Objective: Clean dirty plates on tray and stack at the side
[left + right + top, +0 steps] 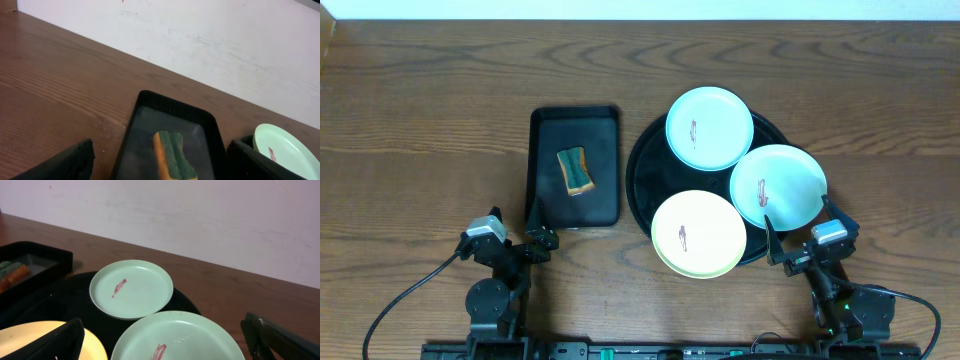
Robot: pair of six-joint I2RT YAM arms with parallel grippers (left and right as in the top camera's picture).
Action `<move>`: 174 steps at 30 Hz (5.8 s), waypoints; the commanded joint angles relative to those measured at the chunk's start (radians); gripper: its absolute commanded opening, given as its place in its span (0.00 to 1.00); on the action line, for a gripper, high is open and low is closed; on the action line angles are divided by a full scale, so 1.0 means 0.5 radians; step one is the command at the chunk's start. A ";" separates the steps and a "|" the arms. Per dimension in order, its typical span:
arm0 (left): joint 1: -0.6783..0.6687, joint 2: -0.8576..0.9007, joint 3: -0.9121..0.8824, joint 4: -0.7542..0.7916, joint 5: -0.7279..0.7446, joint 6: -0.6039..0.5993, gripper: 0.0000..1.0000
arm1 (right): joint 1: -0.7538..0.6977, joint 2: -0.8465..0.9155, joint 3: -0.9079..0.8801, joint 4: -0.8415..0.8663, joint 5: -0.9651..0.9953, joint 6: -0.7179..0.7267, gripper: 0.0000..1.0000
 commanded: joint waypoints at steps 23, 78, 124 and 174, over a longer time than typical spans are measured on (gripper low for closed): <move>-0.002 -0.002 -0.023 -0.094 -0.026 0.005 0.86 | 0.014 -0.011 -0.009 -0.001 0.011 -0.014 0.99; -0.118 2.885 2.481 -1.501 0.723 0.118 0.87 | 0.018 2.982 2.972 -1.679 -0.518 0.098 0.99; -0.298 3.770 2.426 -1.218 0.031 -0.063 0.54 | 0.175 3.025 2.947 -1.868 -0.551 0.227 0.99; -0.338 3.600 2.799 -1.653 0.222 0.096 0.07 | 0.175 3.043 2.951 -1.865 -0.451 0.316 0.83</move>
